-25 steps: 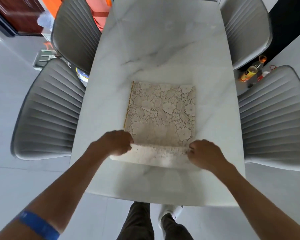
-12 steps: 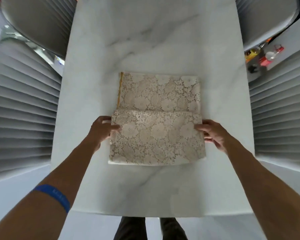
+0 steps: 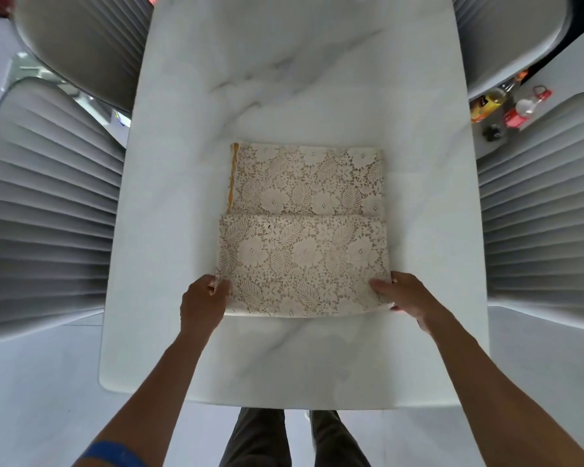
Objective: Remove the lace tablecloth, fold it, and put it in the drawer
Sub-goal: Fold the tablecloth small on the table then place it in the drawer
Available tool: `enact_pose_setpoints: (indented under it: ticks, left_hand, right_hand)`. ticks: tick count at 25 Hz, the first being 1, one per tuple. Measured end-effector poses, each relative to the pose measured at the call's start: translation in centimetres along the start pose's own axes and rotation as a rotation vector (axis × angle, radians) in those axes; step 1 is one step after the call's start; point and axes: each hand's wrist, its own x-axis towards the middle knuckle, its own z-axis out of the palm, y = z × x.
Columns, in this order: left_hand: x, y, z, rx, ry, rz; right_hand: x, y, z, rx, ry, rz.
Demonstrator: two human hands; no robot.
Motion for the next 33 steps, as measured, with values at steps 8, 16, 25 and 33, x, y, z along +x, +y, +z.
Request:
enact_pose_setpoints:
  ticks: [8, 16, 25, 33]
  left_hand:
    - [-1.8, -1.0, 0.6, 0.095, 0.052, 0.081]
    - [-2.5, -0.8, 1.6, 0.060, 0.141, 0.026]
    - [-6.1, -1.2, 2.0, 0.651, 0.020, 0.709]
    - [-6.7, 0.2, 4.1, 1.066, -0.002, 0.766]
  right_hand:
    - [-2.3, 4.0, 2.3, -0.330, 0.370, -0.150]
    - [-2.3, 6.0, 3.0, -0.304, 0.479, -0.082]
    - [-4.9, 6.5, 6.3, -0.806, 0.648, -0.514]
    - [-4.8, 7.9, 6.3, -1.290, 0.578, -0.566]
